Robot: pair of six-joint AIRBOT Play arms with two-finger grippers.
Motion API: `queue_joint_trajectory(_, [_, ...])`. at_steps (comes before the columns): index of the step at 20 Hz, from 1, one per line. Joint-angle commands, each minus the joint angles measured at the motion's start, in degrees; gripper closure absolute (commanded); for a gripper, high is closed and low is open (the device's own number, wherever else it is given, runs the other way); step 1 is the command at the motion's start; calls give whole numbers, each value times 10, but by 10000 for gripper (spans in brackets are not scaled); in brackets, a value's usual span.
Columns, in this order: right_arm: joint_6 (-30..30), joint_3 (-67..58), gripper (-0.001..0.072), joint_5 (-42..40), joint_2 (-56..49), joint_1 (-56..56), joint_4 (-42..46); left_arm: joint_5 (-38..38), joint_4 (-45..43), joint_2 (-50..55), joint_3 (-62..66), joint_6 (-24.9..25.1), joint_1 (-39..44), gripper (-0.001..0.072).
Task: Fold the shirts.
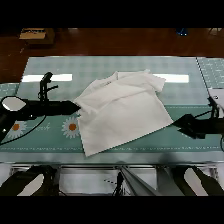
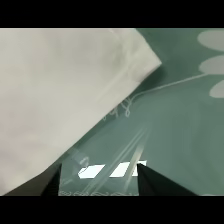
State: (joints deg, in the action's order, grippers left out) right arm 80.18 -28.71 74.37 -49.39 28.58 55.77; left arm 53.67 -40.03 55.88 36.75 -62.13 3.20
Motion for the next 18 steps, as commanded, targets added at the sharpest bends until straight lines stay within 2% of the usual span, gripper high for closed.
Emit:
queue_joint_trajectory(1, [13, 92, 166, -81, 12, -46, -52, -1, 0, 0, 0, 0, 0, 685])
queue_joint_trajectory(4, [26, 111, 173, -188, 12, -128, -105, -1, 0, 0, 4, 0, 0, 685])
queue_joint_trajectory(7, [105, 111, 181, -299, 10, -209, -94, -1, 0, 0, 5, 0, 0, 685])
queue_joint_trajectory(9, [148, 111, 181, -340, -15, -252, -85, -1, 0, 0, 5, 0, 0, 685])
queue_joint_trajectory(15, [143, 110, 193, -411, -106, -336, -165, -2, 0, 0, 5, 0, 0, 685])
queue_joint_trajectory(16, [132, 109, 337, -424, -108, -336, -183, -3, 0, 0, 5, 0, 0, 685])
queue_joint_trajectory(17, [119, 103, 538, -433, -107, -334, -200, -6, 0, 0, 5, 0, 0, 685])
queue_joint_trajectory(18, [101, 89, 690, -432, -107, -333, -212, -7, 0, 0, 9, 0, 0, 685])
